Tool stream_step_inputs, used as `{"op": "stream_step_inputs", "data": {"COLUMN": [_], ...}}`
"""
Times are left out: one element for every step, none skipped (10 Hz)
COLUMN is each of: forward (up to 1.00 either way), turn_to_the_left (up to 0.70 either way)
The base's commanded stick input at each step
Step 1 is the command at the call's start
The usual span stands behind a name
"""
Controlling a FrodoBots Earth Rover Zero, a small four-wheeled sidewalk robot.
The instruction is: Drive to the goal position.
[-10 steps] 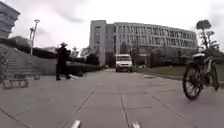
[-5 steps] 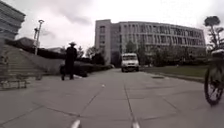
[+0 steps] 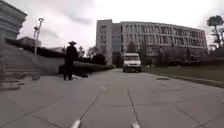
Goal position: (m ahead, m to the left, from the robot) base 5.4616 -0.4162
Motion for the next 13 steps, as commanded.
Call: {"op": "stream_step_inputs", "data": {"forward": [0.70,0.70,0.70,0.70,0.70,0.70,0.70,0.70,0.70,0.70,0.70,0.70,0.70], "turn_to_the_left": [0.00,0.00,0.00,0.00,0.00,0.00,0.00,0.00,0.00,0.00,0.00,0.00,0.00]}}
